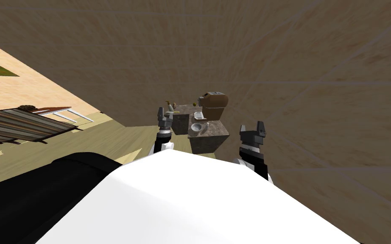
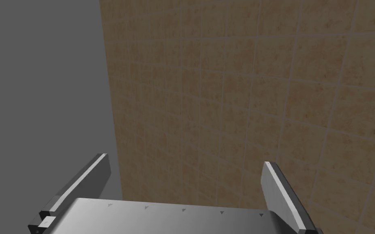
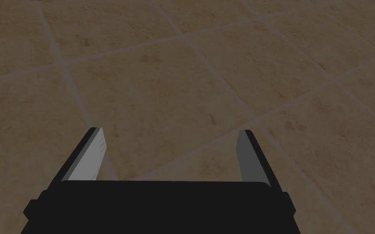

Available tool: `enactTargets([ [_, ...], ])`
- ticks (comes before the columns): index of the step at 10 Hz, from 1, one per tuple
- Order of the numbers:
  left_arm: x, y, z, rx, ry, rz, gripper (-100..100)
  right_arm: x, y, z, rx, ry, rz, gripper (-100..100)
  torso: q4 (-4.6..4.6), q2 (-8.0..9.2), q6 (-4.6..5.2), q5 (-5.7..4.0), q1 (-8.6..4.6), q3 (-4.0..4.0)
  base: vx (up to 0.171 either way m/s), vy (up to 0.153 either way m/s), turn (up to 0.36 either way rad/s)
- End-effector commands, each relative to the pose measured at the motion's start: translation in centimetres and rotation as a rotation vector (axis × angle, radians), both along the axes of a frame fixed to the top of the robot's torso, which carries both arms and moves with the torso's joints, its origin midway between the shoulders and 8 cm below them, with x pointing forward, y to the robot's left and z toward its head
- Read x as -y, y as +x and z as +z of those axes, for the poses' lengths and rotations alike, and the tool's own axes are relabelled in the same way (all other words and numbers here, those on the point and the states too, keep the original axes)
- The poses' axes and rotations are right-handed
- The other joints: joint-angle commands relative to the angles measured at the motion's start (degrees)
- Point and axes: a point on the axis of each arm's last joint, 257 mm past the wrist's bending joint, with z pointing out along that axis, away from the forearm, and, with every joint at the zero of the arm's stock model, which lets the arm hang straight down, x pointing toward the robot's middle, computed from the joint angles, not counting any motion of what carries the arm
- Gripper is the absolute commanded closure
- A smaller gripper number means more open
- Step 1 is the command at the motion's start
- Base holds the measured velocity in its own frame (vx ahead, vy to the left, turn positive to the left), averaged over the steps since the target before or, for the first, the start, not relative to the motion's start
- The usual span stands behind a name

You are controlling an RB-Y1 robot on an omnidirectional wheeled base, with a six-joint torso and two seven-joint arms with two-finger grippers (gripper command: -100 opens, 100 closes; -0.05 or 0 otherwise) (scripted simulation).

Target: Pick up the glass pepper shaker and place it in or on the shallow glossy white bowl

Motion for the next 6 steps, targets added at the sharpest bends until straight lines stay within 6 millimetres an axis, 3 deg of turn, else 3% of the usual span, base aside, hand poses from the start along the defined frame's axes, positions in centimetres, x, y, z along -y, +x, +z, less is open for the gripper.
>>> enactTargets([
  [1, 0.0, 0.0, 0.0, 0.000, 0.000, 0.000, 0, -0.3, 0.7, -0.9, -0.035, -0.062, 0.003, -100, 0.00, 0.00, 0.00, 0.00, 0.00, 0.00, -0.006, 0.017, 0.089],
  [6, 0.0, 0.0, 0.0, 0.000, 0.000, 0.000, 0, -0.4, 2.7, -4.4, -0.146, -0.244, -0.026, -100, 0.00, -0.01, -0.01, 0.05, 0.22, -0.01, -0.002, 0.054, 0.076],
])
